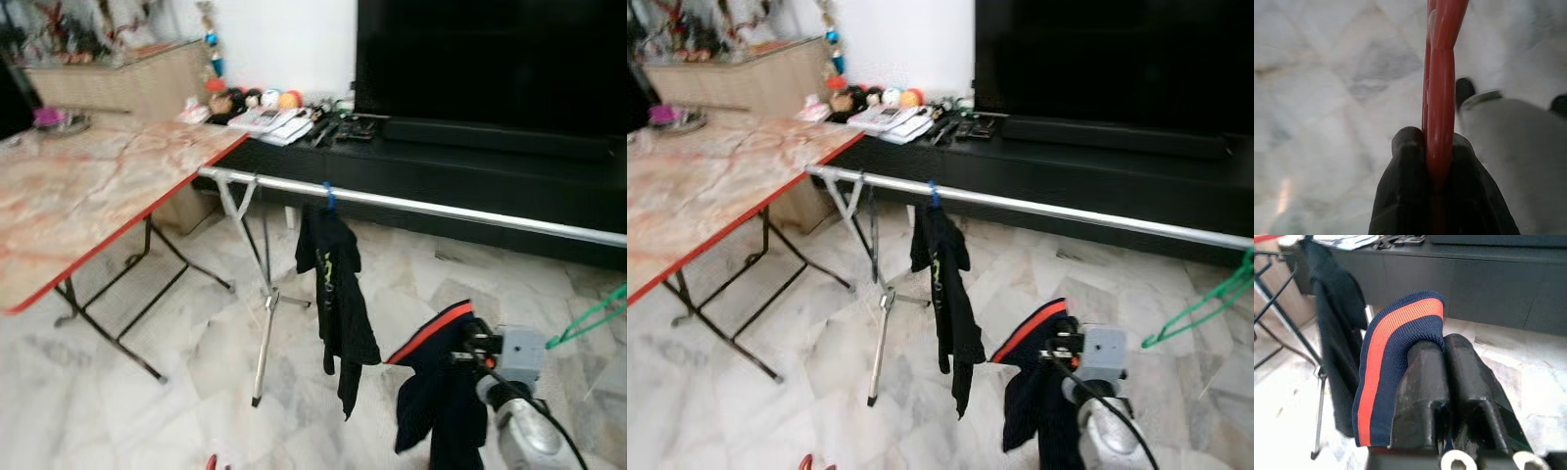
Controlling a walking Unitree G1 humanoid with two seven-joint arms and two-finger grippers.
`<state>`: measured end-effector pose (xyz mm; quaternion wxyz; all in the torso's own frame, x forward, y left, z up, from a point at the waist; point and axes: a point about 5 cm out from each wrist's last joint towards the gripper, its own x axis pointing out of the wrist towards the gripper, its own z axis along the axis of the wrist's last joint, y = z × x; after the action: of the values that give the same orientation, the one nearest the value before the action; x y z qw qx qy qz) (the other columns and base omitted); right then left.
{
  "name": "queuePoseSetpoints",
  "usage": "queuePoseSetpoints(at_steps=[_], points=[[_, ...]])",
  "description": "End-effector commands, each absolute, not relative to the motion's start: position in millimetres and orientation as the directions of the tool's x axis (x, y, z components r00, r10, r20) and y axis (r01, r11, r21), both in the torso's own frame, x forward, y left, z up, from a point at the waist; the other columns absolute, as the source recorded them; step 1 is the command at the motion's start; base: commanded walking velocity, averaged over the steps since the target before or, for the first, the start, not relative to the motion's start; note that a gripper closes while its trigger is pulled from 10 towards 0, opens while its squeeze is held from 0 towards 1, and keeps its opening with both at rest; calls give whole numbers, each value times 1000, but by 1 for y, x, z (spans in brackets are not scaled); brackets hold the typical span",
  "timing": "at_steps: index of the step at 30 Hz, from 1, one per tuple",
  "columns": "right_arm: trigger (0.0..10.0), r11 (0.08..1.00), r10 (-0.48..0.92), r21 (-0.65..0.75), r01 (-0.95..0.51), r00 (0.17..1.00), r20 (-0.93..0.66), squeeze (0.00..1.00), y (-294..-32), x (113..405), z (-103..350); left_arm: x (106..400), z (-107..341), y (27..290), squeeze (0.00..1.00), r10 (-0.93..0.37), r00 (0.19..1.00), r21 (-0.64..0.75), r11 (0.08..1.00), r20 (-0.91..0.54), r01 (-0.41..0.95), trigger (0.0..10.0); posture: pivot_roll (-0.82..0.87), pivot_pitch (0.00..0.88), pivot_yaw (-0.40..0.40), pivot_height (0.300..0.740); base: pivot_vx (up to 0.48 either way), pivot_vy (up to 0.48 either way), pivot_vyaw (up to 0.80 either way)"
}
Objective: Hang hanger
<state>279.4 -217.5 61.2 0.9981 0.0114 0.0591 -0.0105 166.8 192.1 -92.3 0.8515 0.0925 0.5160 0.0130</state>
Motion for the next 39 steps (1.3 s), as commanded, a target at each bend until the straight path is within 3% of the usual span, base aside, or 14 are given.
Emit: queuePoseSetpoints(at_steps=[1,10,24,29,39], points=[[10000,1000,-8,20,10,995,-100,0,-216,286,67,162,-94,191,0,122,451,180,980,-884,89,10000,-76,0,-32,740,0,0,0],[10000,999,-21,39,24,997,-77,0,-217,293,73,160,-96,182,0,114,440,160,985,-891,68,10000,-69,0,-45,740,0,0,0],[10000,996,-48,73,52,997,-64,0,-216,301,76,162,-96,183,0,116,441,168,982,-890,81,10000,-58,0,-31,740,0,477,0],[10000,996,-64,64,67,997,-37,0,-208,305,79,157,-97,190,0,115,427,182,976,-897,119,10000,-51,0,29,740,0,480,0],[10000,997,-67,49,67,998,-11,0,-199,308,81,157,-99,174,0,91,425,169,974,-901,150,10000,-37,0,45,740,0,480,0]])
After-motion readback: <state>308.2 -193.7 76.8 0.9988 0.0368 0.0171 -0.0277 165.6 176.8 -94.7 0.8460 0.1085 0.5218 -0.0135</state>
